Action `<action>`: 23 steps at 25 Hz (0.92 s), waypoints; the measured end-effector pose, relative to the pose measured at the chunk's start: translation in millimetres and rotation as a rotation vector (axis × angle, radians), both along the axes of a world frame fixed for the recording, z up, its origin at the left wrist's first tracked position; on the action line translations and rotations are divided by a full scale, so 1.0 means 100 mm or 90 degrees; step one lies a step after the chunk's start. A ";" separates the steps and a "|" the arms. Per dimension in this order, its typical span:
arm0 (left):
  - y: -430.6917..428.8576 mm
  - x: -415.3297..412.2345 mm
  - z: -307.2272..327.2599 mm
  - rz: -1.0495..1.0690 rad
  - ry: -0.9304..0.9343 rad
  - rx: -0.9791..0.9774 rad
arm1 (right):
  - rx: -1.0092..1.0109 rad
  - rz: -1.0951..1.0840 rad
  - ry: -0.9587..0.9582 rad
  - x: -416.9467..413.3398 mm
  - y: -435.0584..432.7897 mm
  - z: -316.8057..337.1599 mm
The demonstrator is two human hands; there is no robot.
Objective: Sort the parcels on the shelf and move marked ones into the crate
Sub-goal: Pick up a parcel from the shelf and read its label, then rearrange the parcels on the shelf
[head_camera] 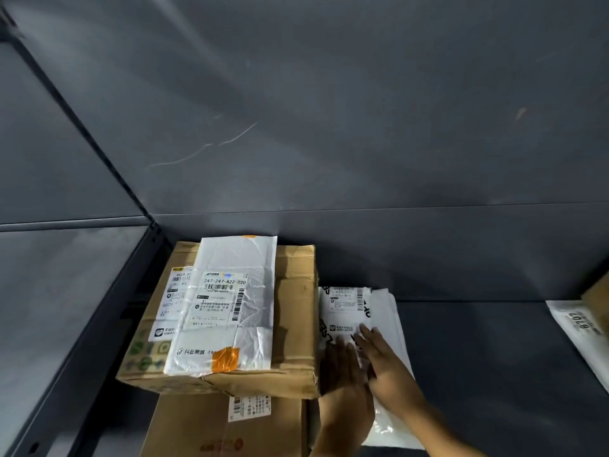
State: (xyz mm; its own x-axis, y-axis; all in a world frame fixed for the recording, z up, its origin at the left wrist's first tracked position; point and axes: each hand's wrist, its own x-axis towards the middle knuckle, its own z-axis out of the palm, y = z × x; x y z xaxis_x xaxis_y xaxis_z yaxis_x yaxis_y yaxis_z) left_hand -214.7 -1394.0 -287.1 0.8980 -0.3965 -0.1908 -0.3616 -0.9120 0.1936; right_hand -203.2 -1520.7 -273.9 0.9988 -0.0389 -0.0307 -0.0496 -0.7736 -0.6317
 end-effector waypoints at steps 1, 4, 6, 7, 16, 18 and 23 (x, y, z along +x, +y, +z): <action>-0.02 0.05 -0.06 0.008 -0.040 -0.021 | 0.003 0.008 0.009 0.07 0.01 0.01; -0.05 0.08 -0.18 0.026 0.004 -0.147 | -0.018 0.034 0.056 0.23 0.02 0.03; -0.10 0.11 -0.30 0.036 0.065 -0.171 | -0.057 0.058 0.095 0.30 -0.01 0.08; -0.15 0.13 -0.30 0.067 0.066 -0.164 | -0.069 0.069 0.117 0.32 -0.02 0.11; -0.32 0.42 0.09 0.138 0.031 -0.133 | -0.127 0.080 0.132 0.24 -0.15 0.29; -0.40 0.41 0.20 0.125 -0.014 -0.131 | -0.132 0.053 0.103 0.16 -0.24 0.43; -0.85 0.28 0.74 -0.021 -0.035 -0.071 | -0.152 -0.087 0.034 -0.24 -0.88 0.86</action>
State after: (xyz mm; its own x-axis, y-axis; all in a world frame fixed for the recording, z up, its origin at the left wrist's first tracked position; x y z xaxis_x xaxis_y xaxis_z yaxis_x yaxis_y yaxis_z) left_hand -186.3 -1478.5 -212.7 0.8923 -0.4413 -0.0947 -0.4033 -0.8738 0.2717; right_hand -227.0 -1608.4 -187.8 0.9809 -0.1856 -0.0577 -0.1923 -0.8840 -0.4261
